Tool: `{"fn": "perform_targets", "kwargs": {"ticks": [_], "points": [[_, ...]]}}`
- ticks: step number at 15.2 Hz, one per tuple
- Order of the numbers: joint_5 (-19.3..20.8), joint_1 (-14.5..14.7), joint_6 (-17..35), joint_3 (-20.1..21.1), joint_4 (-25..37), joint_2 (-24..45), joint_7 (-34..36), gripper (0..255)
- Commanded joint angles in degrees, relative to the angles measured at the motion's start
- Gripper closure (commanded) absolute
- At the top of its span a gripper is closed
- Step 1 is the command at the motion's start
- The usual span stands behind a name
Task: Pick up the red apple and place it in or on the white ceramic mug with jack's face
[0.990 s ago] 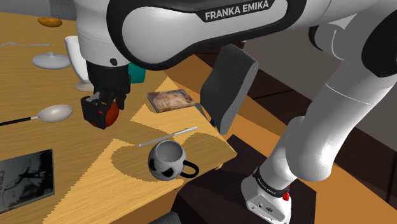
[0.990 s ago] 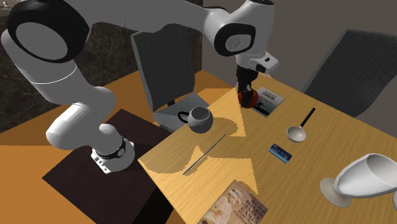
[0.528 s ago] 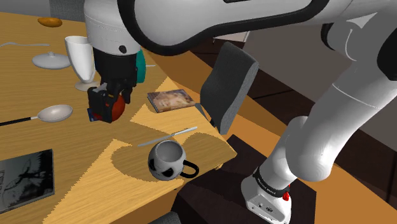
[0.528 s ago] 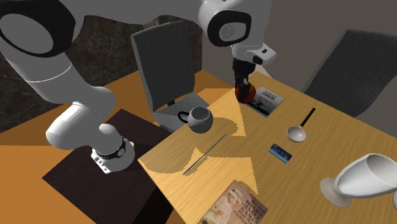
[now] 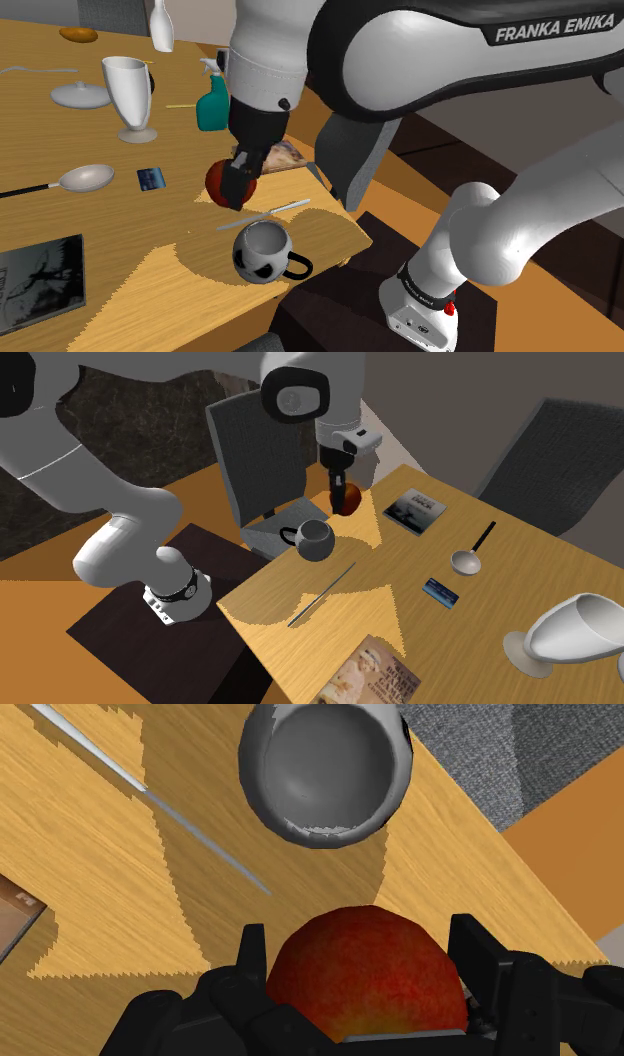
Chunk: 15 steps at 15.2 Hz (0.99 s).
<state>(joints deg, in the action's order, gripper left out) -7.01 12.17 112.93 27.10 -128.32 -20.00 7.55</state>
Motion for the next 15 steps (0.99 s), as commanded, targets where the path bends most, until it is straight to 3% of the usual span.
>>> {"fn": "perform_targets", "kwargs": {"ticks": [1,6,15], "points": [[-2.05,1.20,-0.68,-0.86,-4.16,-5.09,-1.01,255],[-5.82,5.13,-4.29,-3.49,-14.20,-18.75,-2.82,255],[-6.90,5.55,3.09,-1.86,-20.09,-17.24,-2.69,255]]}}
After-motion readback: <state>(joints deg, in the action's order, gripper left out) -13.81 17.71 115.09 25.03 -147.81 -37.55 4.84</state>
